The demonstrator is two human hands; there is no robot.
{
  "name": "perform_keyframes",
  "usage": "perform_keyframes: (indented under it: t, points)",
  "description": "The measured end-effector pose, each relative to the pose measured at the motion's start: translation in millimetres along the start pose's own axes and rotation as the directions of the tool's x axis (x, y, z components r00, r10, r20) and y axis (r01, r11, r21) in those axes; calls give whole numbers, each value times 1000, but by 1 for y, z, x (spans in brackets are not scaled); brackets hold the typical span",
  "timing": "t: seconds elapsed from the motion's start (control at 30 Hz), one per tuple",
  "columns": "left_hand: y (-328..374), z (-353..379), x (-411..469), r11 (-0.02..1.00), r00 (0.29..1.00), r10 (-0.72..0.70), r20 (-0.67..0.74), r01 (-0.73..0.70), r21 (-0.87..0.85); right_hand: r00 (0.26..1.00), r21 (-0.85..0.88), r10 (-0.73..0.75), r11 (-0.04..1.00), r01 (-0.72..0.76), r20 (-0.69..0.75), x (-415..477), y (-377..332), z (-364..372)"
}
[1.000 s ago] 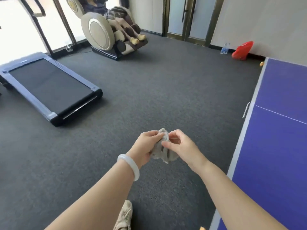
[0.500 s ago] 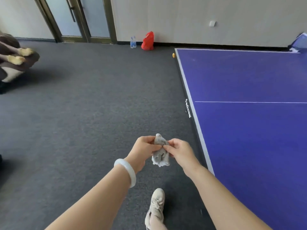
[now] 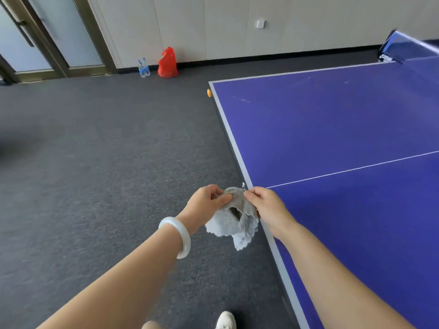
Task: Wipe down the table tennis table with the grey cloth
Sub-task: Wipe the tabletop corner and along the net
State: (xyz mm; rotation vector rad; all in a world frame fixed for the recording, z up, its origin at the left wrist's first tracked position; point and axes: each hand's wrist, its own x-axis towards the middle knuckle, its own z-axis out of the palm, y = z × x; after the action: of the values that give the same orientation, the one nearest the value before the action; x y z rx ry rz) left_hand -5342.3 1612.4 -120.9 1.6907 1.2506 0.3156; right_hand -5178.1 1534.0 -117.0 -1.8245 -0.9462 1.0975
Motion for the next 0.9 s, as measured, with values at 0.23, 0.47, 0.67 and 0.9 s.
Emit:
perform_keyframes:
  t: [0.23, 0.47, 0.67, 0.9]
  points:
    - [45, -41, 129, 984, 954, 117, 276, -148, 95, 980, 261, 149, 959, -111, -131, 96, -18, -24]
    - [56, -65, 281, 720, 827, 222, 517, -496, 485, 948, -19, 291, 955, -295, -127, 172, -22, -27]
    - [108, -68, 371, 719, 662, 329, 673, -638, 276, 852, -326, 282, 834, -445, -441, 213, -49, -48]
    - [196, -53, 427, 656, 479, 580, 659, -754, -29, 556, -64, 97, 963, -263, -826, 201, -91, -84]
